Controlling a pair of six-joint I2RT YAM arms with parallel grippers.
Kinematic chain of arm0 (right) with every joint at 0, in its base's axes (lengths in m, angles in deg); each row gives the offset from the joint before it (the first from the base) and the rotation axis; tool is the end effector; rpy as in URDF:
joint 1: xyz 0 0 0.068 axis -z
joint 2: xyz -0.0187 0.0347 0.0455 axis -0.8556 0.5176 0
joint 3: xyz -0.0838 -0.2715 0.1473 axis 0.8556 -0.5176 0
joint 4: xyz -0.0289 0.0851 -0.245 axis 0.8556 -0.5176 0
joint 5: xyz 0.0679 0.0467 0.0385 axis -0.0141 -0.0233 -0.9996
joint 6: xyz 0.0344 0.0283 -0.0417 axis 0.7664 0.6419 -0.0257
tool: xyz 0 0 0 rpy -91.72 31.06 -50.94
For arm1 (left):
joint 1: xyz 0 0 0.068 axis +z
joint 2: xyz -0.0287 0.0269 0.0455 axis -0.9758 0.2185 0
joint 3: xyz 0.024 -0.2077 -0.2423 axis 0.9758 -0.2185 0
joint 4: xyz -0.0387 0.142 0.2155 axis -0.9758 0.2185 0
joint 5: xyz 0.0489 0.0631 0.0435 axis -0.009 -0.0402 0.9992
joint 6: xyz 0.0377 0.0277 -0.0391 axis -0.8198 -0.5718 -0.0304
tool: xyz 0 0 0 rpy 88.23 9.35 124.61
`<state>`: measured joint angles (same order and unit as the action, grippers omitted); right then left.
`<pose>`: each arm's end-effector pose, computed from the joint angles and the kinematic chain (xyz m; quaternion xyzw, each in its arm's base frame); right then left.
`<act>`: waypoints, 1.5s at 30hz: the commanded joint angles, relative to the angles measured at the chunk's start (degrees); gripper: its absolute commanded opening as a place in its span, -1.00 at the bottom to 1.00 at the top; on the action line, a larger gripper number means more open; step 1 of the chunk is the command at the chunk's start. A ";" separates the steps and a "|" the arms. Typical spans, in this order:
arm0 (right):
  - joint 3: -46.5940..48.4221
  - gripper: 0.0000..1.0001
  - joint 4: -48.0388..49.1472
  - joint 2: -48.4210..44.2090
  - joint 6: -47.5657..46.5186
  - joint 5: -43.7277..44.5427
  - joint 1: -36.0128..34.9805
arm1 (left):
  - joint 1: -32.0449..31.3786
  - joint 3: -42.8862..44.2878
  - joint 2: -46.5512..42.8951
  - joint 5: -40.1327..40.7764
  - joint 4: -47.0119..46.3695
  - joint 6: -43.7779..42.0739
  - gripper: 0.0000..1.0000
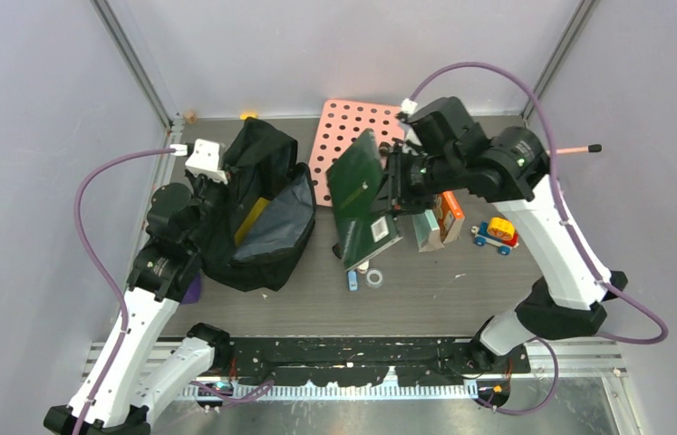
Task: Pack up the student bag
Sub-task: Place the book in the student bag.
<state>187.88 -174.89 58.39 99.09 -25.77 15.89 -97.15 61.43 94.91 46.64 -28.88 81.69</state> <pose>0.1681 0.1638 0.5387 -0.0405 0.9280 0.2858 0.2357 0.1349 -0.0450 0.4342 0.0823 0.7160 -0.1088 0.6846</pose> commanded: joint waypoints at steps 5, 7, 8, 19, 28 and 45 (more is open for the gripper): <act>10.66 -0.99 11.61 6.42 8.72 -7.98 -11.43 | -0.01 -0.76 -1.85 -0.58 -1.76 0.57 -1.00; 12.73 -0.99 11.46 7.71 9.38 -7.55 -12.48 | -0.01 -0.77 -1.90 -0.44 -1.72 0.54 -1.00; 13.39 -0.99 11.53 8.20 9.62 -7.26 -12.89 | -0.01 -0.77 -1.91 -0.55 -1.74 0.53 -1.00; 20.30 -0.99 14.35 8.56 11.31 -5.02 -13.22 | -0.01 -0.86 -2.08 -0.76 -1.99 0.53 -1.00; 18.18 -0.99 20.21 10.38 12.65 -6.58 -13.20 | -0.01 -0.93 -2.05 -1.02 -2.07 0.79 -1.00; -13.80 -0.99 29.71 4.30 24.58 1.95 -10.38 | -0.01 -0.86 -2.15 -0.61 -1.93 0.45 -1.00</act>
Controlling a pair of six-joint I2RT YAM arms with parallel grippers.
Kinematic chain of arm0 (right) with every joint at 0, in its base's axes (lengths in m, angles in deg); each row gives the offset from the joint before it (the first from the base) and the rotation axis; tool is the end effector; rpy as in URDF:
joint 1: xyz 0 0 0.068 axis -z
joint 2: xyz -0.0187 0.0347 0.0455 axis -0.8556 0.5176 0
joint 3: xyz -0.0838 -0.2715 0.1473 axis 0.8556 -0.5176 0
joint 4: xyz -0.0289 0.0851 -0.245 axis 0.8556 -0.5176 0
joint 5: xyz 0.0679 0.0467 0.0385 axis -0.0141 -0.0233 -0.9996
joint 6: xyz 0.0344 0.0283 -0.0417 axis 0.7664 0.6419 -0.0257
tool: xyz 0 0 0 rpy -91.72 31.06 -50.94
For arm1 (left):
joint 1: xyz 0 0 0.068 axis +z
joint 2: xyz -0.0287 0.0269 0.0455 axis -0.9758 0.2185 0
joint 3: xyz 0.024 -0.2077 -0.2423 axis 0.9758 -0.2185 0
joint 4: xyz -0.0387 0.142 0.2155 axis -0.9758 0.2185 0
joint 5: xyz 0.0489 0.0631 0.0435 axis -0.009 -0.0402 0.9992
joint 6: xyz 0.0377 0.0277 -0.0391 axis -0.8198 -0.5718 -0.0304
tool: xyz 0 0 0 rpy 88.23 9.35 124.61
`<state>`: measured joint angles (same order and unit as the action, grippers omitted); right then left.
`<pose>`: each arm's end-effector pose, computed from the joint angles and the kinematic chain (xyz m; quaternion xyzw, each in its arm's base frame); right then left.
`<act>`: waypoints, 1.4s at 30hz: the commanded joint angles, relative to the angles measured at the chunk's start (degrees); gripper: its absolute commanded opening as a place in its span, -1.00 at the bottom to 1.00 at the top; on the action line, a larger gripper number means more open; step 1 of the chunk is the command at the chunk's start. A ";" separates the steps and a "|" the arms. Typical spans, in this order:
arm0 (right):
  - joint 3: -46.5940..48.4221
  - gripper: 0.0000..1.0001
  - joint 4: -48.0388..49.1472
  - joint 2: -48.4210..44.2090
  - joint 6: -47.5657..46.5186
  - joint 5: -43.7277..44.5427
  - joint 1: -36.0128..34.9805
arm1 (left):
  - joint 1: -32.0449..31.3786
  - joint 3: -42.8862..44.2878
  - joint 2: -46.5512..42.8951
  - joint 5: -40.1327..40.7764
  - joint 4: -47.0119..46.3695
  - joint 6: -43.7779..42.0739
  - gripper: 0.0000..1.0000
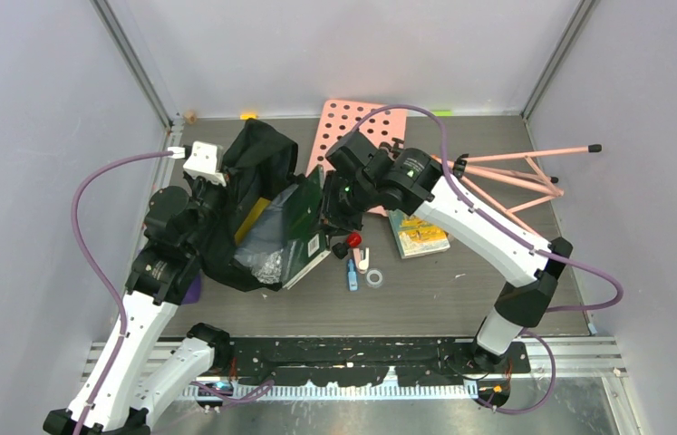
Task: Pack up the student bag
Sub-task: Place the book in the student bag.
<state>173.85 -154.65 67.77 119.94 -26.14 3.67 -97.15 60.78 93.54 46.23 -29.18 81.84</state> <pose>0.1941 0.2888 0.4563 0.0305 0.9379 0.3209 0.1279 0.1288 -0.0431 0.4338 0.0827 0.7098 -0.1137 0.6903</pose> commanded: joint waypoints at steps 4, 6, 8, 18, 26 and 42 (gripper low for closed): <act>-0.30 -0.99 16.71 -2.45 6.07 -1.14 3.40 | -0.01 -0.20 -0.64 0.02 -1.50 0.11 -1.00; 2.20 -0.99 17.96 -0.32 6.42 -1.49 3.54 | -0.01 -0.20 -0.62 0.01 -1.50 0.11 -1.00; 5.35 -0.99 19.11 1.29 6.73 -1.11 3.56 | -0.01 -0.16 -0.62 0.07 -1.50 0.03 -1.00; 4.61 -0.99 24.00 7.03 15.70 2.68 4.35 | -0.05 -0.03 -0.92 0.11 -1.41 -0.06 -1.00; 6.08 -0.99 18.15 9.69 22.04 14.02 3.82 | -0.27 -0.03 -1.23 1.11 -1.24 -0.90 -1.00; 21.55 -0.99 1.54 22.82 18.45 18.97 -0.05 | -1.13 -0.04 -1.22 1.50 -1.13 -1.44 -1.00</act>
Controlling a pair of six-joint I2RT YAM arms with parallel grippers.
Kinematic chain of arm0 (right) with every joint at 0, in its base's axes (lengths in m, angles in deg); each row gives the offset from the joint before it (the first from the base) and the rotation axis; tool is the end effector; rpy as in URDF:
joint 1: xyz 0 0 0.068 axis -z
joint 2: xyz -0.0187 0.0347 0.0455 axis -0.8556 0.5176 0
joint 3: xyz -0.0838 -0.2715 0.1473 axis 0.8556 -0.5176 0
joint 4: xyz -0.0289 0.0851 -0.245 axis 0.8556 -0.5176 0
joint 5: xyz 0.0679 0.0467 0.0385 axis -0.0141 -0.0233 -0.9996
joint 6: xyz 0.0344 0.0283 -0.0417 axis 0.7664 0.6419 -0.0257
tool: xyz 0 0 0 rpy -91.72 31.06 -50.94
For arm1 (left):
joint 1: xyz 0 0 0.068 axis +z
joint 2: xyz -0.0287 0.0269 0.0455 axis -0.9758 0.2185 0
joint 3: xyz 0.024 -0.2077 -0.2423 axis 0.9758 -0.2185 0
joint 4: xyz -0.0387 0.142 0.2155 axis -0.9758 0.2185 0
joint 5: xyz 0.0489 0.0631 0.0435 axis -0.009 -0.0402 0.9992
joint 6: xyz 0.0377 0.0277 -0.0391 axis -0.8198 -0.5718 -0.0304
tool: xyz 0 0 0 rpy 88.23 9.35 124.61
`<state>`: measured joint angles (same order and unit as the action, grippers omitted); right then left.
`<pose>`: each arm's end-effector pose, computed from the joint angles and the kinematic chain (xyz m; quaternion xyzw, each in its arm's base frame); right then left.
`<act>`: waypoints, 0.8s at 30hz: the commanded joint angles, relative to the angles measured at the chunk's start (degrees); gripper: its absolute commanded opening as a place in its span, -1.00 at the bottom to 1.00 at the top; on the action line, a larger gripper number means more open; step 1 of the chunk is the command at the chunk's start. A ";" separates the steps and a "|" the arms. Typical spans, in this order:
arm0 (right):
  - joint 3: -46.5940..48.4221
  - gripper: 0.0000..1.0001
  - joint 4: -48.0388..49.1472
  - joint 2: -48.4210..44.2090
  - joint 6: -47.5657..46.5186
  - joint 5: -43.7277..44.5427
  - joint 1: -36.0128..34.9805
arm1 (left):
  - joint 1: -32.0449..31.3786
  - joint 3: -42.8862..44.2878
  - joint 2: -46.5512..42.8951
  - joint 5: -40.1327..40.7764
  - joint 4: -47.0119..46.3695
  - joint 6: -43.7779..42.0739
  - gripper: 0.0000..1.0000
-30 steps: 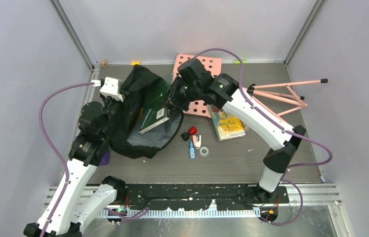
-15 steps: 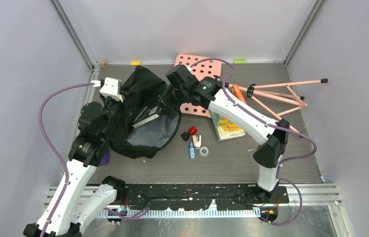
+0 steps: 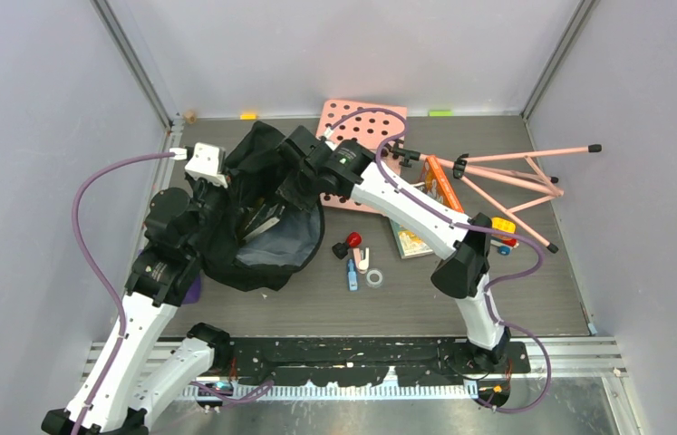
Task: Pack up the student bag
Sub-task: Place the book in the student bag.
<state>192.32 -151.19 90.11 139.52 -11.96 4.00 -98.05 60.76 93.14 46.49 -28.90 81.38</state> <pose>0.2758 0.3817 0.4051 0.2333 0.9104 0.2911 0.1791 0.1261 -0.0442 0.4339 0.0894 0.7084 -0.1149 0.6907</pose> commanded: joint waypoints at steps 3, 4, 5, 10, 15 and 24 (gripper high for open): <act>3.04 -0.99 1.01 1.40 -1.75 3.26 -0.74 | -0.27 -0.02 -0.82 1.24 -1.36 -1.04 -1.00; 2.74 -0.99 2.19 1.54 -1.92 2.06 -0.83 | -0.33 -0.01 -0.84 1.25 -1.35 -1.01 -1.00; 2.31 -0.99 4.26 1.86 -2.35 1.74 -0.86 | -0.34 -0.04 -0.84 1.25 -1.39 -1.01 -1.00; 2.37 -0.89 5.02 2.31 -3.71 6.68 -1.03 | -0.34 -0.17 -0.84 1.28 -1.48 -1.06 -1.00; 0.87 -0.23 5.98 0.72 -5.14 9.18 -0.96 | -0.34 -0.18 -0.59 1.27 -1.43 -1.08 -1.00; 3.26 0.23 4.20 -0.31 -9.27 9.15 -1.20 | -0.34 -0.18 -0.36 1.70 -1.35 -1.36 -1.00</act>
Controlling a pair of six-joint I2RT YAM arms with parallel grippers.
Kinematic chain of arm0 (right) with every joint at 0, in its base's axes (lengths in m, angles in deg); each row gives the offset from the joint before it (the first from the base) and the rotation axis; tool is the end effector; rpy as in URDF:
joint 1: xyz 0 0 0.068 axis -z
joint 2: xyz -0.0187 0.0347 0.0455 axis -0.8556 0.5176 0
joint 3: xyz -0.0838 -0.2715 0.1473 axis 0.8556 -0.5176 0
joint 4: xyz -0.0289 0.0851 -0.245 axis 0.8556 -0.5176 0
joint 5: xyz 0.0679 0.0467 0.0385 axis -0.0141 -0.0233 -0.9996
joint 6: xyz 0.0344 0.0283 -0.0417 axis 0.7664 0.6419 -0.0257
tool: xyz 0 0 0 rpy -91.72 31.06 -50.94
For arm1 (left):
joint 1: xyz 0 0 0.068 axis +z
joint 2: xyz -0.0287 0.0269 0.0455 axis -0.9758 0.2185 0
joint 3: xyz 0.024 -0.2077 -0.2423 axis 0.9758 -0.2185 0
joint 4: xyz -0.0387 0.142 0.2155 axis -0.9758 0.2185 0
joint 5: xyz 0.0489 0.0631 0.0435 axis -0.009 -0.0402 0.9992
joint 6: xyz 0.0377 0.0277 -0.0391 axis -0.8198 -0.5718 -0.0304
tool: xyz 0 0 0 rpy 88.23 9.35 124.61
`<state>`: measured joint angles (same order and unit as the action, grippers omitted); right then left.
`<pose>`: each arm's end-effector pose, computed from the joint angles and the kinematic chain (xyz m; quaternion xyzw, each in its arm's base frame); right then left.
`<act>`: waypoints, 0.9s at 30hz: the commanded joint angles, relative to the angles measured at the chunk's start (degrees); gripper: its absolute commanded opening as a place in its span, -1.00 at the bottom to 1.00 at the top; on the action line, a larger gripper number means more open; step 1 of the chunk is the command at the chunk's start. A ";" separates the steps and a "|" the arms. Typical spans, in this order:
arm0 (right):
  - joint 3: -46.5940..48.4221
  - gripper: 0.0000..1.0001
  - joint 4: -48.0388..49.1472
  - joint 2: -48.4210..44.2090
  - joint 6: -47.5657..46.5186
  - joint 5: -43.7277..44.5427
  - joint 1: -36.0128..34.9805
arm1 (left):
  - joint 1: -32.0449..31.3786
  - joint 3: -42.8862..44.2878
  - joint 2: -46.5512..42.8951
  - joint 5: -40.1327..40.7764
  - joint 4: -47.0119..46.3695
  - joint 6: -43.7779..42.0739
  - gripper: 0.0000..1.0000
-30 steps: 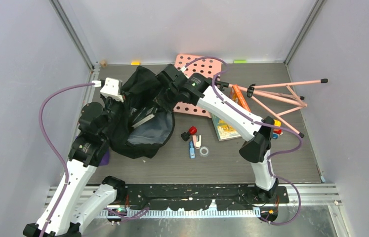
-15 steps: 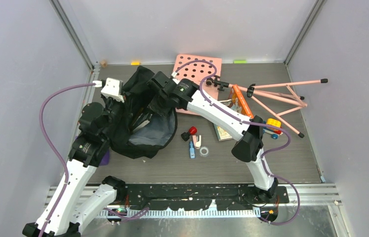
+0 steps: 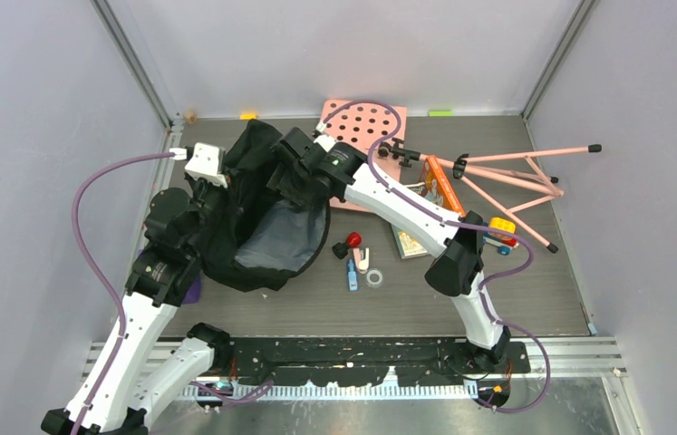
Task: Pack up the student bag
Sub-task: Place the book in the student bag, then pick up the book from the center of the board.
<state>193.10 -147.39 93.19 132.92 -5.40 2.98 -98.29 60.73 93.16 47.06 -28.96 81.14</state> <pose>0.2847 0.4007 0.3903 0.1912 0.9114 0.2692 0.2456 0.1262 -0.0443 0.4338 0.0889 0.7083 -0.1114 0.6913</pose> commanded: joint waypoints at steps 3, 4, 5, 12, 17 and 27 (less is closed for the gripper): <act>2.29 0.23 -0.04 -5.23 -6.17 4.15 -0.61 | -0.10 -0.16 -0.32 1.38 -1.21 -1.27 -1.00; 1.39 0.23 0.57 -6.83 -7.33 4.52 -0.72 | -0.10 -0.16 -0.26 1.38 -1.19 -1.29 -1.00; 0.60 0.23 1.30 -7.81 -9.94 5.13 -1.14 | -0.10 -0.16 -0.21 1.45 -1.12 -1.37 -1.00; -19.36 0.23 16.38 -24.48 -22.34 5.02 -2.15 | -0.10 -0.16 0.14 1.81 -0.97 -1.45 -1.00; -20.23 0.28 7.14 -29.23 -31.94 11.86 -1.32 | -0.10 -0.16 0.66 1.98 -0.76 -1.63 -1.00; -33.01 0.72 -3.58 -37.68 -41.01 25.85 9.86 | -0.10 -0.23 1.59 2.95 -0.53 -1.82 -1.00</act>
<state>165.45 -146.36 58.57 97.03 14.60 8.57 -98.29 60.73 94.32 48.50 -29.05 80.05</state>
